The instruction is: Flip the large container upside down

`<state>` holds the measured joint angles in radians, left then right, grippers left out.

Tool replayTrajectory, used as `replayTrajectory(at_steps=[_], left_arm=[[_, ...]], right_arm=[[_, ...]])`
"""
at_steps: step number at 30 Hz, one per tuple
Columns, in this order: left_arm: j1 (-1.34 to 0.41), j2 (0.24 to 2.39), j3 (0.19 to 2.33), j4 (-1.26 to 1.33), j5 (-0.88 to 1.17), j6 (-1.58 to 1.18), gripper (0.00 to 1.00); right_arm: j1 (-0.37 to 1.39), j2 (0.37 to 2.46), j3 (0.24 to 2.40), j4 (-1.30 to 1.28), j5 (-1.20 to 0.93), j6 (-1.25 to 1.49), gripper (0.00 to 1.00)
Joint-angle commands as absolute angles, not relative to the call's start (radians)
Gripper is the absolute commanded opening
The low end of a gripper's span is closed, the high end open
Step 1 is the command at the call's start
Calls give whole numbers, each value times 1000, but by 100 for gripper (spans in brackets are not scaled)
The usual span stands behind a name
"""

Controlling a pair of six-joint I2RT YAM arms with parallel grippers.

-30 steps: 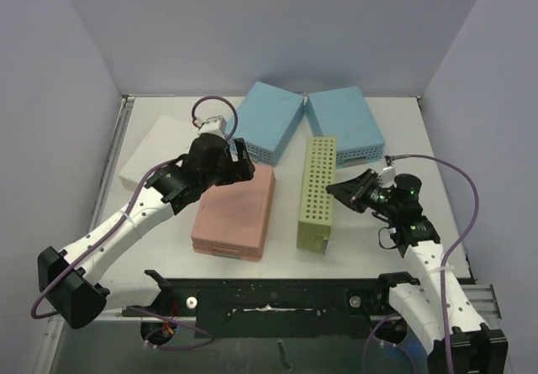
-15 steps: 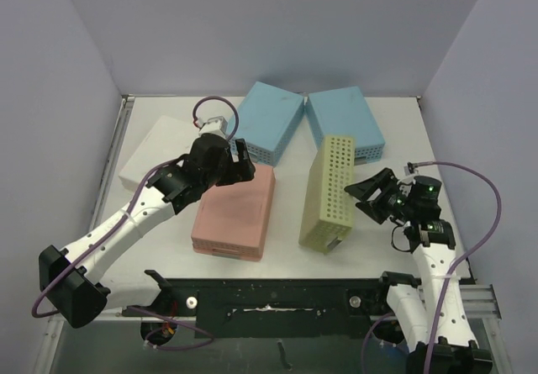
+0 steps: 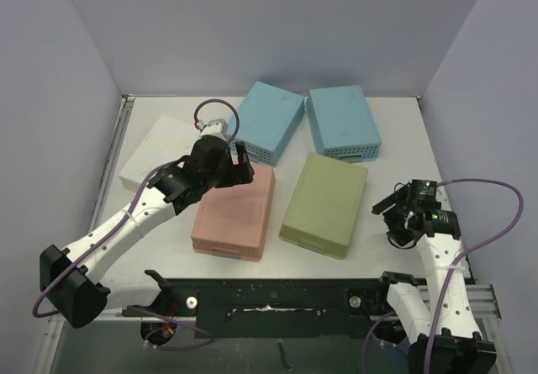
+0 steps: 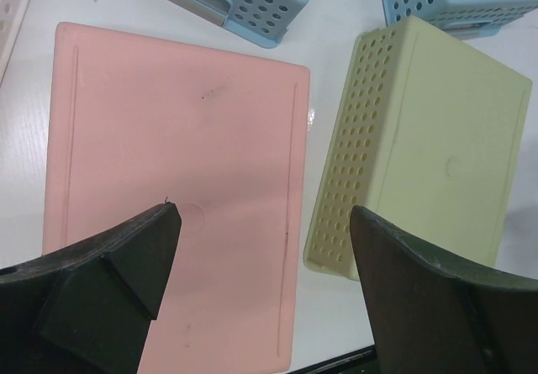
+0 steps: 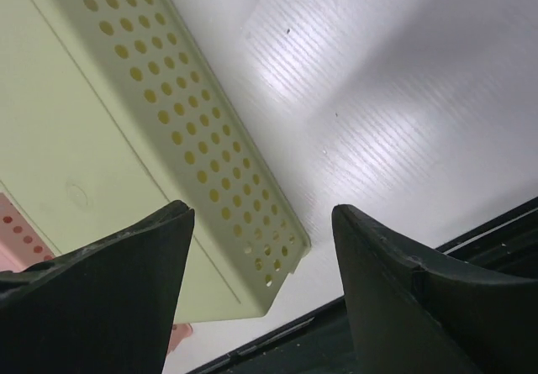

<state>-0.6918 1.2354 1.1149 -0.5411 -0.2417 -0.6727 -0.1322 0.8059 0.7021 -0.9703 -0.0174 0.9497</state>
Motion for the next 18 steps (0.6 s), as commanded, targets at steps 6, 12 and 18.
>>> replayTrajectory(at_steps=[6,12,18], left_arm=[[-684,1233,1143,-494,-229,-633,83],[-682,1237,1200,-520,-264,-615,83],[-681,1185,1233,-537,-286,-528,83]], right_arm=[[-139,802,943,-905,72,758,79],[-138,865,1166,-865,119,527,94],[-138,827,1230,-778,161,340,99]])
